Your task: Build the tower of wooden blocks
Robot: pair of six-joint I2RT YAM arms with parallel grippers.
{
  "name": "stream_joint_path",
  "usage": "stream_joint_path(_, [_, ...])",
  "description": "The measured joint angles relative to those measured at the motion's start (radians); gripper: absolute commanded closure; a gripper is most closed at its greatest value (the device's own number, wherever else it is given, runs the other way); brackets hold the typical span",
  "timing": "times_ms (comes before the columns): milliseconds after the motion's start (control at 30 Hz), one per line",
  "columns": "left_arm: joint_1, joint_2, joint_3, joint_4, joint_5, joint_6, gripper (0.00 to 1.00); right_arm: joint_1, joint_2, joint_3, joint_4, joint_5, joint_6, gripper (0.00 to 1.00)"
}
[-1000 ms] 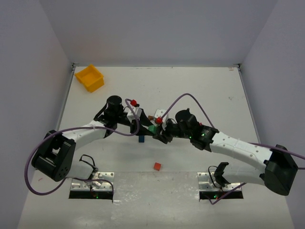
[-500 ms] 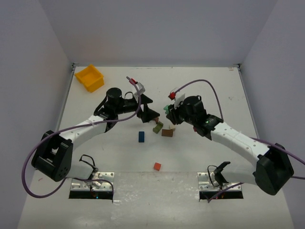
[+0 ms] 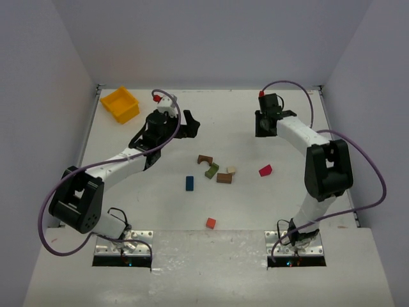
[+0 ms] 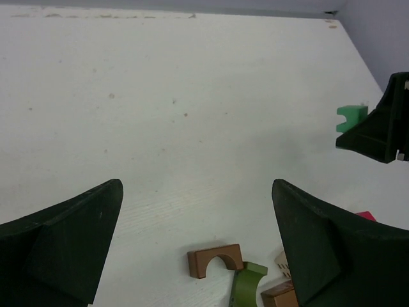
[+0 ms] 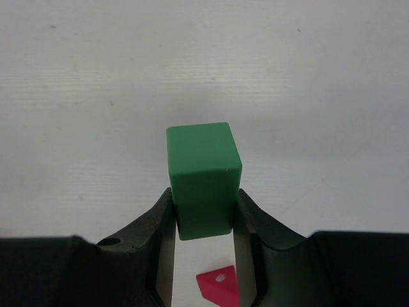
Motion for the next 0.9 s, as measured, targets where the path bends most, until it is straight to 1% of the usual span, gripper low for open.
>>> stream_joint_path(133, [0.002, 0.027, 0.000, -0.021, -0.071, -0.013, 0.00, -0.036, 0.123, 0.085, -0.107, 0.045, 0.018, 0.87])
stream_joint_path(267, [0.010, 0.044, 0.000, -0.034, -0.107, -0.020, 0.00, -0.076, 0.187, 0.149, -0.210, 0.056, 0.024, 0.86])
stream_joint_path(433, [0.034, 0.051, 0.000, -0.043, -0.130, -0.025, 0.00, -0.120, 0.238, 0.209, -0.242, 0.061, 0.009, 0.85])
stream_joint_path(567, [0.049, 0.051, -0.001, -0.044, -0.141, -0.035, 0.00, -0.132, 0.307, 0.252, -0.245, 0.059, -0.020, 0.83])
stream_joint_path(767, [0.051, 0.051, -0.001, -0.044, -0.152, -0.036, 0.00, -0.131, 0.377, 0.287, -0.263, 0.050, -0.034, 0.73])
stream_joint_path(867, [0.051, 0.054, -0.001, -0.044, -0.155, -0.036, 0.00, -0.132, 0.384, 0.301, -0.258, 0.042, -0.034, 0.57])
stream_joint_path(900, [0.051, 0.055, 0.000, -0.045, -0.155, -0.036, 0.00, -0.132, 0.384, 0.302, -0.258, 0.040, -0.034, 0.54])
